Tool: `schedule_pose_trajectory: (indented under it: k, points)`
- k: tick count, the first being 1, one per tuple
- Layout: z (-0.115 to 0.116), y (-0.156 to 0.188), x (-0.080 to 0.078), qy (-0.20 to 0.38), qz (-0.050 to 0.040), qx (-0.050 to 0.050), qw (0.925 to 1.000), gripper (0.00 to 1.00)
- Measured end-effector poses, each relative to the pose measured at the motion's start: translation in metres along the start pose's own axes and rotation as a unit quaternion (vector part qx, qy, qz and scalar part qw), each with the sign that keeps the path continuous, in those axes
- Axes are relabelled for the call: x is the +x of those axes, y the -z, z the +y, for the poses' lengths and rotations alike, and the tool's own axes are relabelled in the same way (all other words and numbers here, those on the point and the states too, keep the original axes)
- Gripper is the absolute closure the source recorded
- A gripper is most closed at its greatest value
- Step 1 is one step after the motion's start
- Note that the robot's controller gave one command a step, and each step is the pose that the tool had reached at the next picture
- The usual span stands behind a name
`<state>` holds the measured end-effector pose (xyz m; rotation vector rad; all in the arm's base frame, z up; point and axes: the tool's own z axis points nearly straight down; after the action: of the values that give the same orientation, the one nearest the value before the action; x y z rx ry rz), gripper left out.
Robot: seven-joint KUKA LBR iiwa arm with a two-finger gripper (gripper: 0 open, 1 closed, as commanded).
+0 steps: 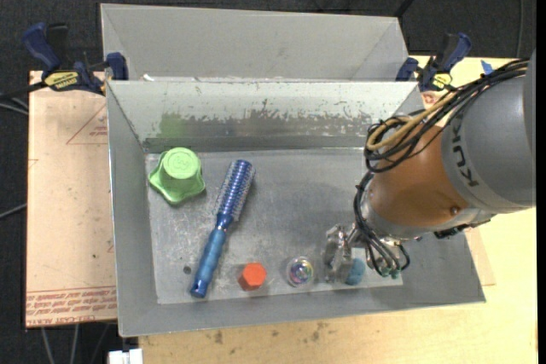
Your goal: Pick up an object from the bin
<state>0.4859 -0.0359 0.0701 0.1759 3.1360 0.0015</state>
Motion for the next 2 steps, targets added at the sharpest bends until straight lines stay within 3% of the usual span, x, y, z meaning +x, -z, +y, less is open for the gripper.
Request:
schedule_pose_trajectory:
  k: [1,2]
  points:
    - [-0.0324,0.0006,-0.0611,-0.021,-0.0038,0.001,0.9998,1.00]
    - [-0.0304,-0.0002,-0.0582,-0.019,-0.0009,0.000,0.9998,0.00]
